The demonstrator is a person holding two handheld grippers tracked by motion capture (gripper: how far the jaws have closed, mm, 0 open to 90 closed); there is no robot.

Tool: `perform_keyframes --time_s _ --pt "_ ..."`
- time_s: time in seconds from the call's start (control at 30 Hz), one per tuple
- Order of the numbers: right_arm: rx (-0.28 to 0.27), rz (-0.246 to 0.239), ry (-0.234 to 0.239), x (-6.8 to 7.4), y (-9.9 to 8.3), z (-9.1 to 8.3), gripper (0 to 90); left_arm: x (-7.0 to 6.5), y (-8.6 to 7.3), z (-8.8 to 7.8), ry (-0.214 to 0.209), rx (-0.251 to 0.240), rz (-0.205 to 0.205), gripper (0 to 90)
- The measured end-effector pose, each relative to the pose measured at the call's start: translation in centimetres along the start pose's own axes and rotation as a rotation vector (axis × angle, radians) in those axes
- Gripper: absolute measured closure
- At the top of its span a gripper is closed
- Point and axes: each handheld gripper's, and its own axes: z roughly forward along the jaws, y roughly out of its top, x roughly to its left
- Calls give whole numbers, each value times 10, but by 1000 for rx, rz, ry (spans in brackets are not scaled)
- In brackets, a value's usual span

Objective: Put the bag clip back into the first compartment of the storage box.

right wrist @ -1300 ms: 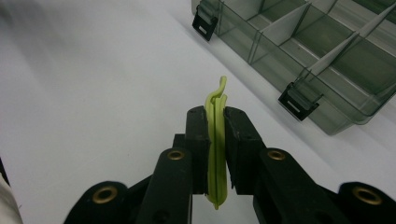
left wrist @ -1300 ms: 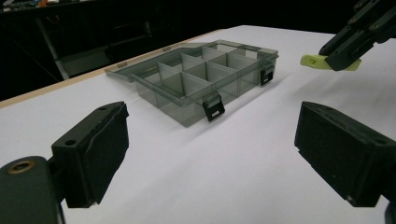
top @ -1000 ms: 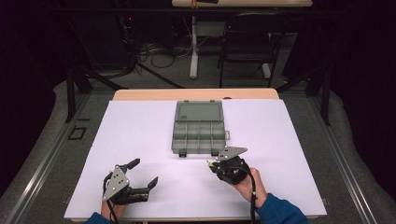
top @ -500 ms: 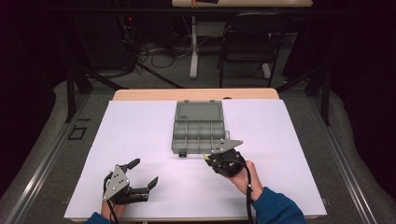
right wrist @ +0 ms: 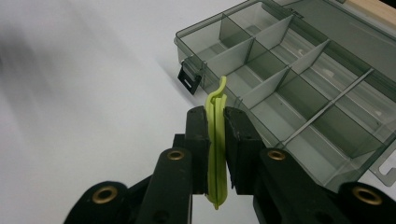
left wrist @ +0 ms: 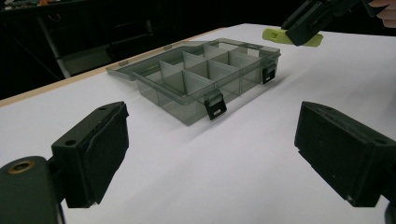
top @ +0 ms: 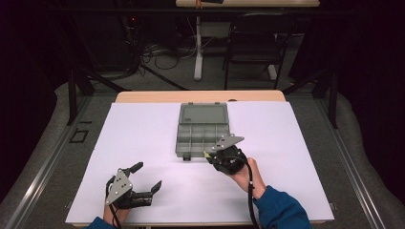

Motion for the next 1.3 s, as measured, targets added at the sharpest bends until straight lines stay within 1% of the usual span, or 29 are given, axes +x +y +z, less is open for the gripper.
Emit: perform_keyframes --time_s 0.4,0.73,1.1,1.3 --pt "10 2 1 -6 8 8 806 0 0 0 0 0 0 99" --pt "11 4 -5 -12 21 16 806 0 0 0 -1 -1 0 100" --pt "30 2 -3 -15 31 27 806 0 0 0 0 -1 0 99" --pt "27 6 -3 -16 34 29 806 0 0 -1 -1 -3 -1 99"
